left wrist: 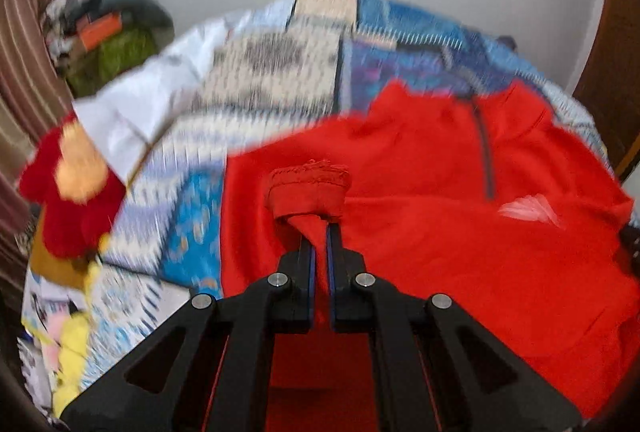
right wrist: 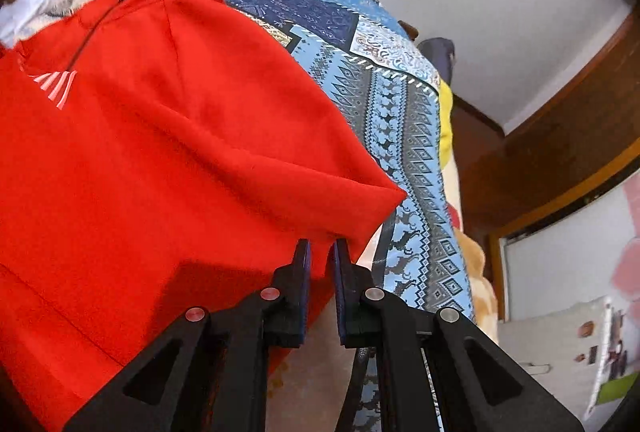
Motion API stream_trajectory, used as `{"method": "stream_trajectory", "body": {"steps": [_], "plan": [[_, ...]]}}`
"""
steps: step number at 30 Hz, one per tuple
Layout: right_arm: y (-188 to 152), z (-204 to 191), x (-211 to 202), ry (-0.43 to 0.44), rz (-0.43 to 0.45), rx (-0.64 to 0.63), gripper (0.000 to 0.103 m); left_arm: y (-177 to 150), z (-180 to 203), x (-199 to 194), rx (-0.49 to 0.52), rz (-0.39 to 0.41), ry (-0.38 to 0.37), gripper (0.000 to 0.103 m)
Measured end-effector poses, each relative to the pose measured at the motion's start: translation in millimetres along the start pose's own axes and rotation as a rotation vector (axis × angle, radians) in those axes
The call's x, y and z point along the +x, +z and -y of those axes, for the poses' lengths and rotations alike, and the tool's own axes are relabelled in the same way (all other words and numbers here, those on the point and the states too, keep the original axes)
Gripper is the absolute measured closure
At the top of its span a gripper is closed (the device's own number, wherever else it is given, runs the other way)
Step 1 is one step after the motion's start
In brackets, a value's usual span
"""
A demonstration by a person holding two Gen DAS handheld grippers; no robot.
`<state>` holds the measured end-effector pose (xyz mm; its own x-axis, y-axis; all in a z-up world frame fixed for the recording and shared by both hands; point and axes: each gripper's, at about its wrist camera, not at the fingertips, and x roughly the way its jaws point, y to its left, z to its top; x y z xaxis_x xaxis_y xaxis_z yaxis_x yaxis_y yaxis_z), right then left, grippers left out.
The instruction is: Fold large clothes
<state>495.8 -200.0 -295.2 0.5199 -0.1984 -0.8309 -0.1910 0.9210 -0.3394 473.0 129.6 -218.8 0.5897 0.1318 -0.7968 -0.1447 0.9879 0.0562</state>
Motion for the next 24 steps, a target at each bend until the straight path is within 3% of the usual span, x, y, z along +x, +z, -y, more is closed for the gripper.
{"method": "stream_trajectory", "body": {"steps": [5,10,11,12,13,15,17,21,24], "plan": [[1,13,2,0.006,-0.021,0.059,0.097,-33,-13,23,-0.010,-0.088,-0.049,0.095],[-1,23,1,0.013,-0.022,0.088,0.093,-59,-24,34,0.029,-0.170,-0.070,0.086],[-2,24,0,0.006,-0.023,0.096,0.088,-61,-27,34,0.029,-0.182,-0.078,0.085],[-3,28,0,-0.005,-0.022,0.111,0.072,-65,-31,33,0.030,-0.193,-0.082,0.085],[-3,35,-1,-0.023,-0.018,0.133,0.050,-68,-36,30,0.035,-0.199,-0.075,0.085],[-7,46,0,0.033,-0.014,0.174,0.032,-69,-44,23,0.040,-0.203,-0.092,0.085],[-13,60,0,0.137,-0.031,0.230,0.032,-66,-53,13,0.027,-0.201,-0.118,0.081],[-16,71,-16,0.236,0.010,0.278,0.032,-50,-59,-6,0.018,-0.132,-0.095,0.049],[-13,65,-27,0.292,0.018,0.286,0.032,-35,-54,-3,0.011,-0.104,-0.089,0.044]]}}
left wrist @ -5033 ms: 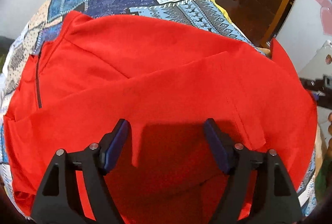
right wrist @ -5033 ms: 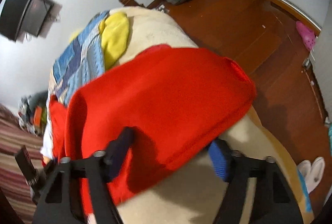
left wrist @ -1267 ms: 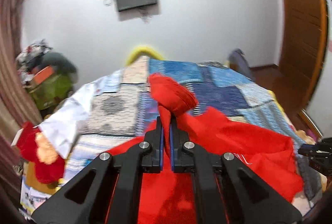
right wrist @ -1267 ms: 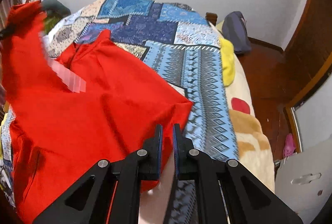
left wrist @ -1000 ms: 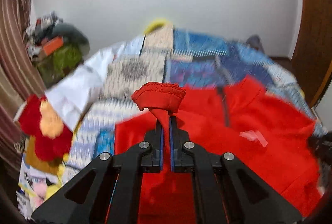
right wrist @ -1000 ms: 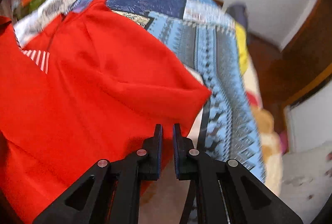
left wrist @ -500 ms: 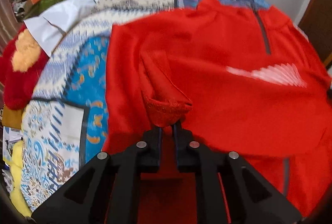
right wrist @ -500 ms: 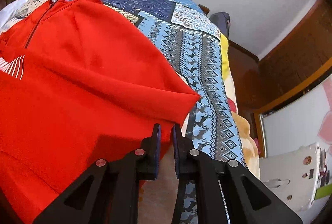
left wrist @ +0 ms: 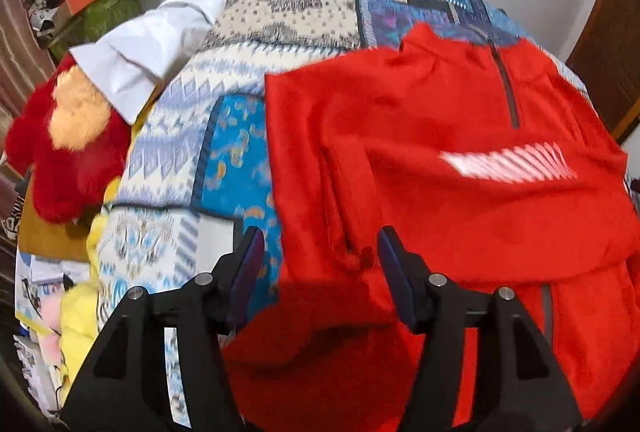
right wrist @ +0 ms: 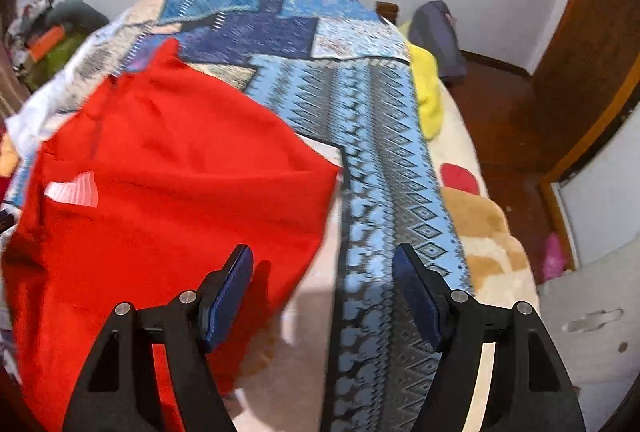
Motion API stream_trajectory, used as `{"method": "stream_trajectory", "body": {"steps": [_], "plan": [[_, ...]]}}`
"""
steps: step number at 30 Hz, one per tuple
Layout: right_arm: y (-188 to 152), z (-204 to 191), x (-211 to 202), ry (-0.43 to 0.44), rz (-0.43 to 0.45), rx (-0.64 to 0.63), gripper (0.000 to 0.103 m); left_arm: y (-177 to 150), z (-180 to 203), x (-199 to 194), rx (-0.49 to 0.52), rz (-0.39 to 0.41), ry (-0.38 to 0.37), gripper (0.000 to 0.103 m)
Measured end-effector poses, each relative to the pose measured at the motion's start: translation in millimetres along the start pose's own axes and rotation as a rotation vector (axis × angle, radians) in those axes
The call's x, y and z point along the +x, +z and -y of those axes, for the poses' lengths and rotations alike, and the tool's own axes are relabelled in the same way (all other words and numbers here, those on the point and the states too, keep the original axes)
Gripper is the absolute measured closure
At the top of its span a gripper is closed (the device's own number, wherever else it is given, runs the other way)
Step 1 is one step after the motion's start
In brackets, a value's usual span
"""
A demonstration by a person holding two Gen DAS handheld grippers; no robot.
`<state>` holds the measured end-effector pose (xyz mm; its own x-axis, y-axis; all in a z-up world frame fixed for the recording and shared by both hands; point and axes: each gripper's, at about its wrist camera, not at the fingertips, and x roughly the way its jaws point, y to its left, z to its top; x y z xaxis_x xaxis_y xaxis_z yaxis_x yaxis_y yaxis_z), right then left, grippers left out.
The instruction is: Fold large clothes
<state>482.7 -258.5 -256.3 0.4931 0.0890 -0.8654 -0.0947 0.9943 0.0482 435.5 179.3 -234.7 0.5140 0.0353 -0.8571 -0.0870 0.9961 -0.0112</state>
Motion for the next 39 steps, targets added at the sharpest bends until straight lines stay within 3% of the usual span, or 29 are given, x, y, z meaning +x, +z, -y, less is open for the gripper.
{"method": "stream_trajectory", "body": {"steps": [3,6,8,10,14,18,21,26,29,32,35,37,39], "plan": [[1,-9,2,0.059,-0.019,0.006,0.032,13,9,24,-0.022,-0.041,-0.027,0.044],[0,-15,8,0.092,-0.038,0.006,0.032,22,20,52,-0.018,-0.080,-0.002,0.045],[-1,-17,10,0.095,-0.046,0.001,0.032,25,27,69,-0.008,-0.103,0.042,0.061],[-1,-21,12,0.089,-0.052,-0.009,0.032,26,33,81,0.022,-0.115,0.095,0.092],[-1,-27,13,0.091,-0.047,-0.032,0.032,25,32,68,0.034,-0.044,0.109,0.098],[-3,-36,20,0.089,-0.060,-0.063,0.032,27,14,29,0.006,0.060,0.126,0.098],[-8,-44,34,0.064,-0.104,-0.091,0.027,28,0,15,-0.008,0.075,0.150,0.098],[-18,-55,40,0.016,-0.080,-0.128,0.012,14,-15,34,-0.020,-0.017,0.186,0.098],[-18,-53,39,0.023,-0.105,-0.119,0.011,1,-14,49,0.004,-0.066,0.213,0.096],[-17,-48,34,0.015,-0.129,-0.112,0.011,-3,-9,48,0.036,-0.060,0.230,0.094],[-13,-42,18,-0.006,-0.109,-0.120,0.011,0,-7,38,0.036,-0.085,0.184,0.080],[-7,-42,5,-0.013,-0.079,-0.133,0.011,4,-5,28,0.046,-0.089,0.171,0.064],[1,-44,-8,-0.010,-0.046,-0.145,0.011,11,3,12,0.079,-0.054,0.168,0.060]]}}
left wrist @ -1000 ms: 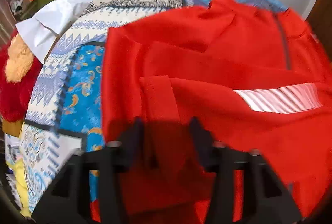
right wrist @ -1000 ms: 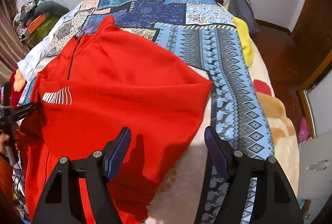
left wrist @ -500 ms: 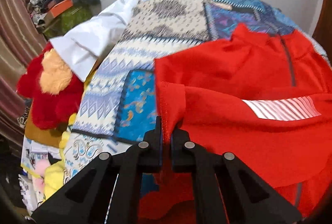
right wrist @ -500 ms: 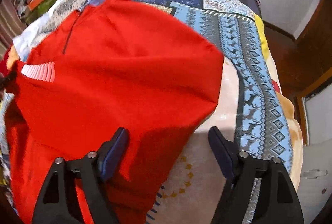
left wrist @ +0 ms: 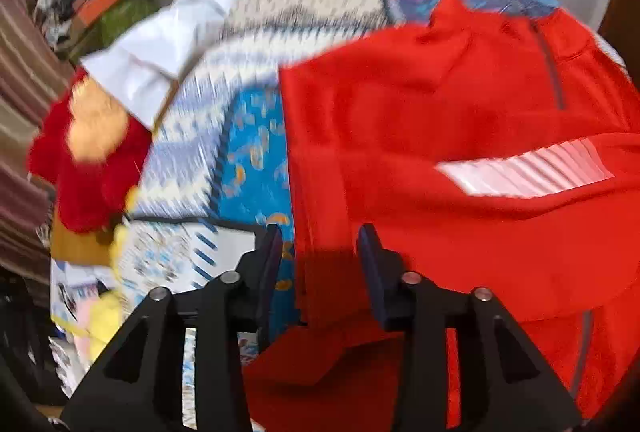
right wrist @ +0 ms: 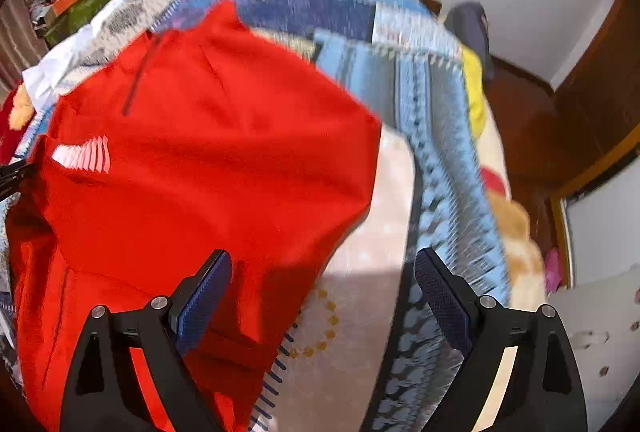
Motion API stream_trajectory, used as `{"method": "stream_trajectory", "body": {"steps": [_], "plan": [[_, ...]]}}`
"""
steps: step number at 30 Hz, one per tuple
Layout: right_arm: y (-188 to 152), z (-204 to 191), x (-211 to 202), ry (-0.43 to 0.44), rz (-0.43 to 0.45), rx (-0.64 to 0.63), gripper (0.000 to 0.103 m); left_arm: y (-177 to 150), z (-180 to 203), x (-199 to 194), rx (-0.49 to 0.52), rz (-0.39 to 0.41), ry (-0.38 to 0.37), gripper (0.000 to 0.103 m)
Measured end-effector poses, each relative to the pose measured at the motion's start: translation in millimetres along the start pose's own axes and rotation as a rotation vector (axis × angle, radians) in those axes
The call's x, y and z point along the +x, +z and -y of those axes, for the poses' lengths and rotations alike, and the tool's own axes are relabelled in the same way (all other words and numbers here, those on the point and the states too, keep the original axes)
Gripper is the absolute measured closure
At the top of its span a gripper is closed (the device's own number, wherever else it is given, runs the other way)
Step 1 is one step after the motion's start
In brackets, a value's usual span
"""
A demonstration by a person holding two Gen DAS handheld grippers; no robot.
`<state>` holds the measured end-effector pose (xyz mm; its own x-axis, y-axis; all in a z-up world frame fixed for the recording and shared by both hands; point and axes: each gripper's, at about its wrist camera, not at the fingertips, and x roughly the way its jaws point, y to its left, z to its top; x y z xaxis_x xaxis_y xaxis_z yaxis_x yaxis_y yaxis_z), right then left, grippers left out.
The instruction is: Fold large clothes
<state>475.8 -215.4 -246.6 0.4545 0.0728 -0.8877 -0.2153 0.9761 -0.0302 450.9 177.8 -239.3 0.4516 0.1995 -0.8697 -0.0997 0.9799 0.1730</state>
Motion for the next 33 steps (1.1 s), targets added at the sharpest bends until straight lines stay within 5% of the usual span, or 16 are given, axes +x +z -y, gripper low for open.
{"method": "stream_trajectory", "body": {"steps": [4,10,16,28,33], "plan": [[24,-7,-24,0.028,0.069,-0.019,0.011,19,12,-35,0.056,0.088,-0.011,0.037],[72,-29,-35,0.084,0.144,-0.031,0.011,60,36,-69,0.090,0.198,-0.050,0.016],[120,-49,2,0.133,0.123,-0.010,0.010,105,60,-52,0.102,0.216,-0.092,0.015],[181,-79,112,0.183,0.027,0.020,0.011,164,92,70,0.037,0.094,-0.148,0.015],[187,-86,129,0.214,0.082,0.033,0.037,177,105,101,0.034,0.079,-0.161,0.015]]}}
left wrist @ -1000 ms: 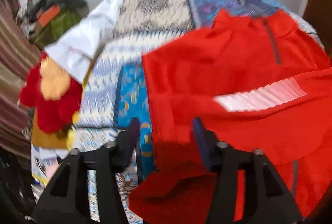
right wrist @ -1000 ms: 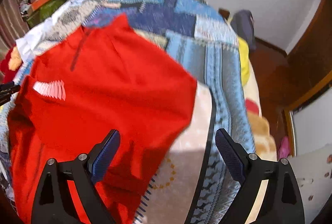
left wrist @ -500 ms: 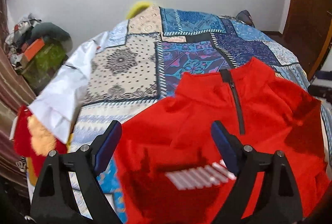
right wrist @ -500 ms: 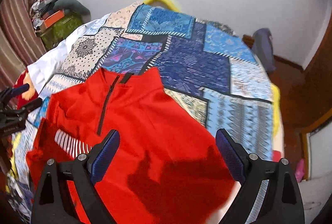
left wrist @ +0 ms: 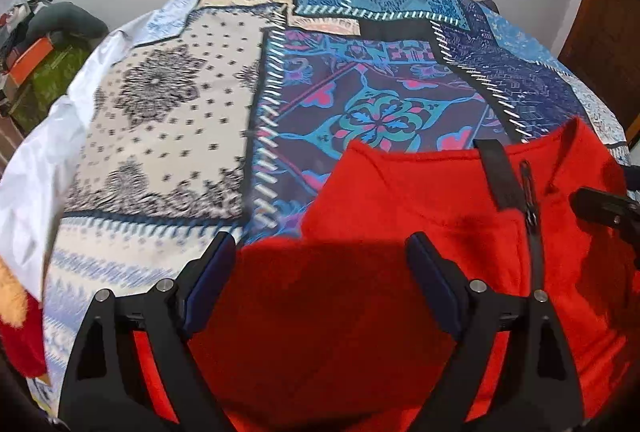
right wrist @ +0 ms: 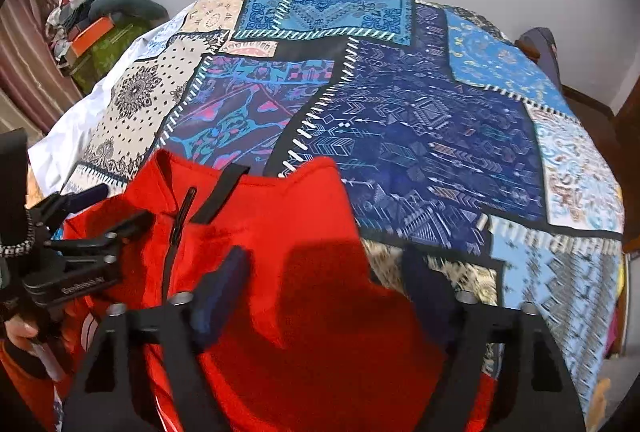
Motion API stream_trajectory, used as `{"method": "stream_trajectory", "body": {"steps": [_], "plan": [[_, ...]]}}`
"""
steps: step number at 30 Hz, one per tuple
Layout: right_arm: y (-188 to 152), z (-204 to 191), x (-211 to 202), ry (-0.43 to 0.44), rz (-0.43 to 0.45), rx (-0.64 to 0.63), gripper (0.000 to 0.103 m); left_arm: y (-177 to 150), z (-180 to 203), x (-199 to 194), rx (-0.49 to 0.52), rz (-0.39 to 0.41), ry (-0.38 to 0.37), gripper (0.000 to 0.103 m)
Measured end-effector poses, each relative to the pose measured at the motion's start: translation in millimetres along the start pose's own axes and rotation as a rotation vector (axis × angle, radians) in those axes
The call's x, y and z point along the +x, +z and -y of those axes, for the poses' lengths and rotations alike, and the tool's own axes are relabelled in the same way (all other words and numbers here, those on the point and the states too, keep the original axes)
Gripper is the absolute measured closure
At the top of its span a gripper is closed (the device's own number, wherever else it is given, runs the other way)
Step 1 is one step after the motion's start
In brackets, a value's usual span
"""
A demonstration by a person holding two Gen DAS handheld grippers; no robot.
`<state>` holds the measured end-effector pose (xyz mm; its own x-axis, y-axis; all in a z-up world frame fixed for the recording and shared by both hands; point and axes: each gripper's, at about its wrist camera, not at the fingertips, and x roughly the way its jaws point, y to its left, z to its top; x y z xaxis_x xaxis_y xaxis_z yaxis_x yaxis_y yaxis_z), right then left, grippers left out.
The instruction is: Fold large clothes
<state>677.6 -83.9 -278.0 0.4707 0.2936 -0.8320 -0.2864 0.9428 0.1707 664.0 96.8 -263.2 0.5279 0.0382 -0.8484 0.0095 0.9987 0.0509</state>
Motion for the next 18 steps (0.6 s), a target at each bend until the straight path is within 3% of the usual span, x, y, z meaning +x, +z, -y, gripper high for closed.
{"method": "stream_trajectory", "body": {"steps": [2,4,6,10,18], "plan": [[-1,-2,-1,0.033,0.015,-0.005,0.053,1,3,4,-0.013,0.014,-0.023,0.022],[-3,-8,-3,0.039,0.028,-0.026,0.069,1,6,7,-0.045,0.009,-0.076,0.049],[-6,-12,-7,0.035,0.028,-0.043,0.079,-1,10,5,-0.063,0.011,-0.078,0.054],[-15,-19,-27,0.040,0.045,-0.064,0.089,-5,18,-8,-0.018,0.010,-0.026,0.091],[-44,-42,-94,0.066,0.098,-0.130,0.096,-20,7,-100,-0.010,0.106,-0.065,0.094]]}}
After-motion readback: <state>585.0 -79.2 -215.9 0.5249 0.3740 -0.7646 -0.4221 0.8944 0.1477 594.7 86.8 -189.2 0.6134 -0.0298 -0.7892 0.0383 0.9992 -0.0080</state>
